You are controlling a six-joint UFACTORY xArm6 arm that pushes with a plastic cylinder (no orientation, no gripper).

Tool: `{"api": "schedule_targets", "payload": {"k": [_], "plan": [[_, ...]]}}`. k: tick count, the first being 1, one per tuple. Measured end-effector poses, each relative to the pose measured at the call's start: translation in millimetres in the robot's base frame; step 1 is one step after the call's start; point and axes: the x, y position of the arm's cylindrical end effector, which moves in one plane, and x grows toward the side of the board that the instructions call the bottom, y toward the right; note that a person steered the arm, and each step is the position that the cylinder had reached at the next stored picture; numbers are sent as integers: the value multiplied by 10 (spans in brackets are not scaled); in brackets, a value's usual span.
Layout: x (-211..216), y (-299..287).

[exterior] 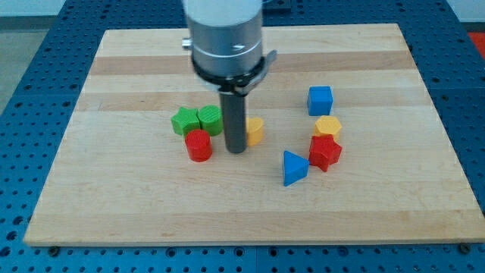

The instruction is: Slide the green circle down a bit

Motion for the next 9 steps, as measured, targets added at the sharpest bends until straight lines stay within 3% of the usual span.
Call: {"api": "schedule_targets", "payload": {"k": [4,8,9], "plan": [[-323,-260],[-390,1217],[-392,1222]]}}
